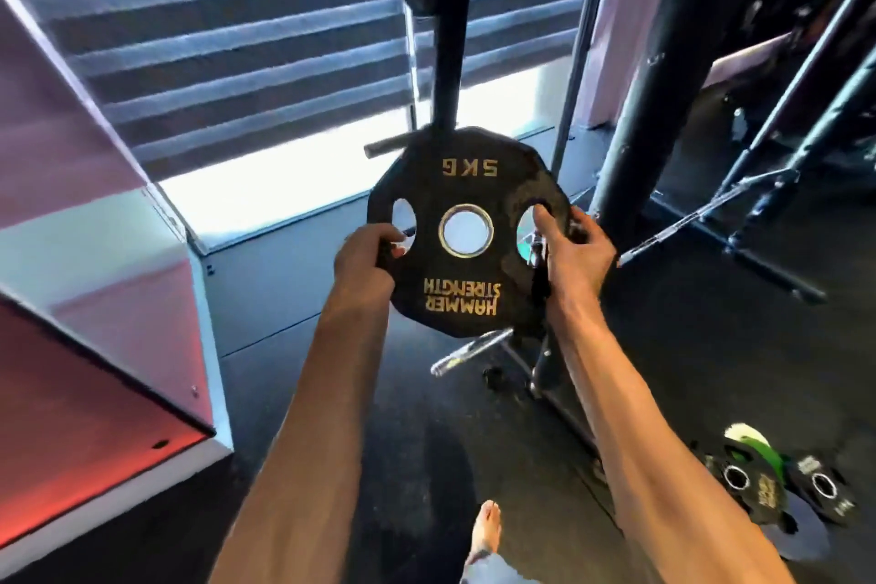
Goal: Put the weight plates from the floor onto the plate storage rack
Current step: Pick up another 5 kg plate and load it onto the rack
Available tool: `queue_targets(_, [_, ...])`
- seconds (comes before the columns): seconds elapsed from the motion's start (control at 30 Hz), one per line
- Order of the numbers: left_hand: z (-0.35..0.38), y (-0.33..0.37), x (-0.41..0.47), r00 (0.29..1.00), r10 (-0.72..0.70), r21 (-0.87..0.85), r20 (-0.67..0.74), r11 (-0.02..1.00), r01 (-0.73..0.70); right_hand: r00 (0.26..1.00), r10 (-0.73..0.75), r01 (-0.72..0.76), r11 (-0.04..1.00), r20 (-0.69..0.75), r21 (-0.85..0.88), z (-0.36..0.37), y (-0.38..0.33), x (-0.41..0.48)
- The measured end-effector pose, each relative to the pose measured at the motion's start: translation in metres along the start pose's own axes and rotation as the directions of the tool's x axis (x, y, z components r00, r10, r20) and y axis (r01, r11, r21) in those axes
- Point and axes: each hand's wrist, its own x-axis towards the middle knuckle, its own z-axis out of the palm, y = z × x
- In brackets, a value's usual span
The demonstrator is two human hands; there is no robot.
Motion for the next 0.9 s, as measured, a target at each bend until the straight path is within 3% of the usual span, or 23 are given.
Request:
queue_targets(0.07, [-0.005, 0.015, 0.030, 0.998, 0.001, -0.048, -0.066, 0.999, -0.004, 0.998, -0.013, 0.010, 0.999, 0.055, 0.050, 0.031, -0.011, 0.018])
queue_targets(0.13, [-0.005, 0.045, 0.059, 0.986, -0.080, -0.235, -0.143, 0.971, 0.045, 0.993, -0.038, 0.028, 0.996, 0.108, 0.089, 0.062, -0.021, 0.038])
queue_targets(0.27, [0.003, 0.092, 0.101, 0.989, 0.047, -0.357, -0.139, 0.929, -0.094, 0.981, -0.105, 0.084, 0.988, 0.166, 0.128, 0.121, -0.038, 0.079])
queue_targets(0.43, [0.003, 0.130, 0.157, 0.949, 0.155, -0.066, -0.276, 0.982, -0.180, 0.950, -0.180, 0.150, 0.980, 0.255, 0.134, 0.187, -0.056, 0.119])
queue_targets(0.6, [-0.008, 0.150, 0.220, 0.929, 0.215, -0.030, -0.301, 0.972, -0.235, 0.900, -0.307, 0.272, 0.950, 0.308, 0.154, 0.247, -0.059, 0.146])
queue_targets(0.8, [-0.031, 0.182, 0.310, 0.931, 0.254, -0.001, -0.263, 0.965, -0.263, 0.910, -0.377, 0.351, 0.922, 0.172, 0.165, 0.331, -0.043, 0.175])
queue_targets(0.9, [-0.046, 0.197, 0.364, 0.947, 0.269, 0.002, -0.174, 0.962, -0.273, 0.900, -0.429, 0.416, 0.898, 0.073, 0.144, 0.374, -0.035, 0.193])
